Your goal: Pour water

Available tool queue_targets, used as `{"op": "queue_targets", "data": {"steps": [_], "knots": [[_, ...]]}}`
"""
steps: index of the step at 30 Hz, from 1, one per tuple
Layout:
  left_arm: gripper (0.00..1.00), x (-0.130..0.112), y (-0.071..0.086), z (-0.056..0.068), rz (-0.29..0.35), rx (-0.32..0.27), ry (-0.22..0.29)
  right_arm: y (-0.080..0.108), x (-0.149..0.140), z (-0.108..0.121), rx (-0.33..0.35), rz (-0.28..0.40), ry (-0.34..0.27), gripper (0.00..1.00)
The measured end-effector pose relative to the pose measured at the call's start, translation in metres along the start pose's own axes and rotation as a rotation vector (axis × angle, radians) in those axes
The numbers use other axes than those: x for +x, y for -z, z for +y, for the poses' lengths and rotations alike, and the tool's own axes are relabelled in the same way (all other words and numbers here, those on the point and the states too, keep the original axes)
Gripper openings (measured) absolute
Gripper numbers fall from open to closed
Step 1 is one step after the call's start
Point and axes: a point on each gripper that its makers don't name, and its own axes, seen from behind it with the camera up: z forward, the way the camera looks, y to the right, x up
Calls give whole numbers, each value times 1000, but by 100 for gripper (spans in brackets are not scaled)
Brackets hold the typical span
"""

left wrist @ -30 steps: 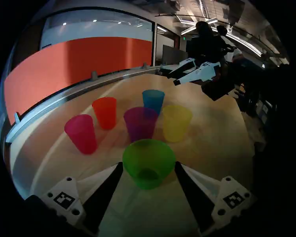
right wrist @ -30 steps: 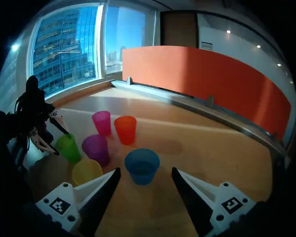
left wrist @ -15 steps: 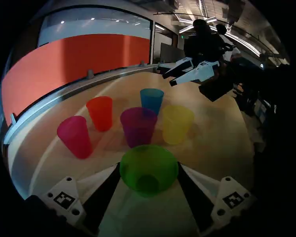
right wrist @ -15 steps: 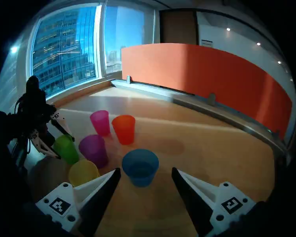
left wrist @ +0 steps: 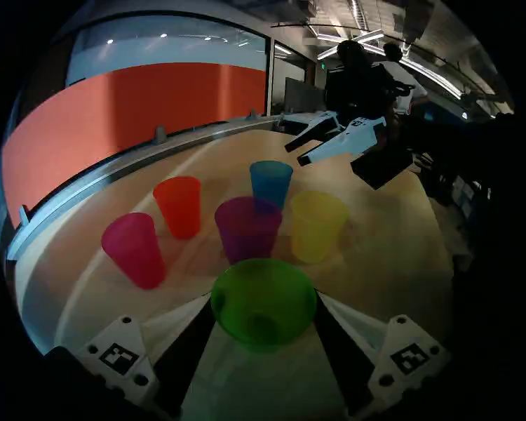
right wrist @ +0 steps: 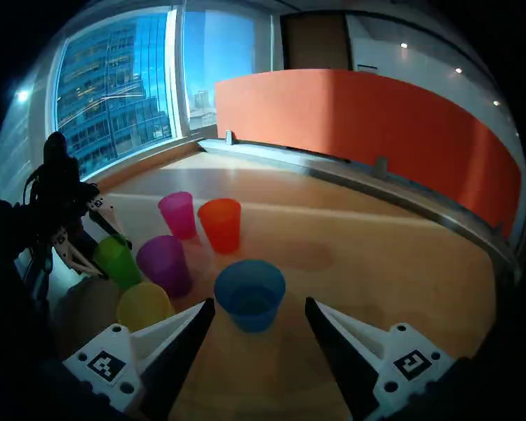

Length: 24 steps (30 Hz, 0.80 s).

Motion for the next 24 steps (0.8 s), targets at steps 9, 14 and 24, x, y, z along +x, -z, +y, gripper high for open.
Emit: {"op": "queue_targets", "data": {"steps": [9, 14, 24], "knots": [[89, 10, 3, -5, 19, 10, 3, -15, -11, -5, 15, -20, 2, 100], [89, 15, 5, -7, 30, 14, 4, -25, -15, -5, 17, -30, 13, 100], [89, 23, 10, -12, 53, 32, 13, -49, -21, -9, 14, -50, 42, 100]]}}
